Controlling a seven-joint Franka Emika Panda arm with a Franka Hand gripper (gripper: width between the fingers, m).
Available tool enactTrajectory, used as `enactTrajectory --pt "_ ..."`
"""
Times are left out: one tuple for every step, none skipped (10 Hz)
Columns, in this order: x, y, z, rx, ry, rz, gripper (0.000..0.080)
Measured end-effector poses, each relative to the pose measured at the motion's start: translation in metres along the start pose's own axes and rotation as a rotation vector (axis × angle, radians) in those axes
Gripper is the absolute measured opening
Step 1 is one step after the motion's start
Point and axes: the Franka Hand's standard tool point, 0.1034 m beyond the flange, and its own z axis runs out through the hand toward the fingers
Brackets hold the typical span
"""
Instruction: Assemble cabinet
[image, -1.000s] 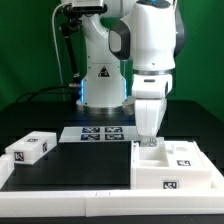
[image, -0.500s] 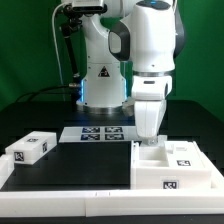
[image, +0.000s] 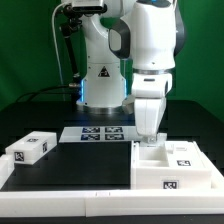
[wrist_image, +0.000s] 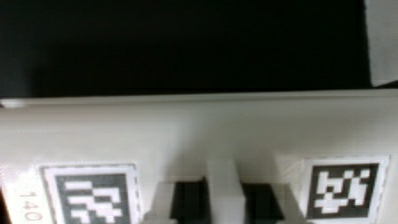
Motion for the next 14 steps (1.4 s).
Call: enactTrajectory --pt "-0.001 0.001 -0.008 0.000 -0.012 -0.001 0.0068" --pt "-0.001 0.003 -0.015 -0.004 -0.019 -0.004 0.0068" --pt "-0.002 0.005 -0.020 -0.008 -0.024 -0.004 0.0068" --pt "-0.003 0.007 -0.025 -0.010 -0.031 -0.005 0.0069" --pt "-0.002 0.011 -0.030 -0.018 -0.030 -0.004 0.0069" --pt "-0.001 0.017 -0.033 -0.020 -0.032 -0.006 0.0069" --pt "0.001 0.025 -0.037 -0.030 -0.027 -0.008 0.0069" --pt "0.002 0.031 -0.039 -0.037 -0.024 -0.007 0.0069" --pt "0.004 0.036 -0.040 -0.041 -0.022 -0.005 0.0069" --pt "0.003 0.034 -0.039 -0.038 -0.024 -0.006 0.0069" --pt "0.003 0.034 -0.038 -0.036 -0.024 -0.006 0.0069" --pt "0.003 0.034 -0.038 -0.036 -0.024 -0.005 0.0069" --pt "0.003 0.033 -0.038 -0.036 -0.024 -0.006 0.0069" --pt "0.003 0.033 -0.036 -0.031 -0.025 -0.033 0.0069"
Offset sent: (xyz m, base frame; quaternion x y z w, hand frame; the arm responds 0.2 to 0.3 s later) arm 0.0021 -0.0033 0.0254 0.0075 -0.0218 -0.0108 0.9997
